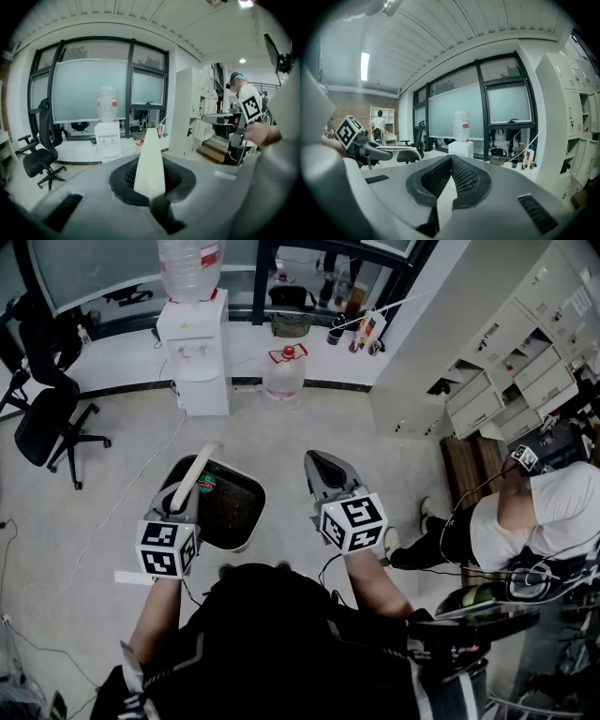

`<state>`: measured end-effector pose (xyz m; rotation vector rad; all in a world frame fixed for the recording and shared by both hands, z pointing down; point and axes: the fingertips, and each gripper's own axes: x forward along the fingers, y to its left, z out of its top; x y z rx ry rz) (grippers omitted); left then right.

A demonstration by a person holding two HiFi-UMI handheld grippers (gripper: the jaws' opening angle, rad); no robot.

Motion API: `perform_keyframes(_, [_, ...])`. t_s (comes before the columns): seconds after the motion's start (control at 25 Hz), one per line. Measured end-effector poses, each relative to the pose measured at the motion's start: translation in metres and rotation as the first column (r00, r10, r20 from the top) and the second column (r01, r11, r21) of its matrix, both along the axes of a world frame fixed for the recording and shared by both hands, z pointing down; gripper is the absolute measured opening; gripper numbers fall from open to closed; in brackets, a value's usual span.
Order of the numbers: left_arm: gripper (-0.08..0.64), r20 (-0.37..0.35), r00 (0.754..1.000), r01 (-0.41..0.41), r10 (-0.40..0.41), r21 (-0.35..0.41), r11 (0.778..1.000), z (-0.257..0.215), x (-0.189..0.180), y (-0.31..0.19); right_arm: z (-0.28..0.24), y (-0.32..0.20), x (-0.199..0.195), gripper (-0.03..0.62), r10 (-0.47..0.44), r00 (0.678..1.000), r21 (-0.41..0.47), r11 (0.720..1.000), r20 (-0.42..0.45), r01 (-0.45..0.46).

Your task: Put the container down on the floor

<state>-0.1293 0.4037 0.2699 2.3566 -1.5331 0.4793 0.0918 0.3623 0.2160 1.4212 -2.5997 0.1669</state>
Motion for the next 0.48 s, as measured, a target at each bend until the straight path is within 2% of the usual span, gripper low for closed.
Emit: perform_keyframes(0.48, [0.023,0.009,1.000,-0.011,0.011,0.027,1.000,-0.0089,-0.0026,-0.0003,-0.0030,-0.0016,-0.0080,0.008,-0.008,1.000,0.006,1.000,-0.007,0.008])
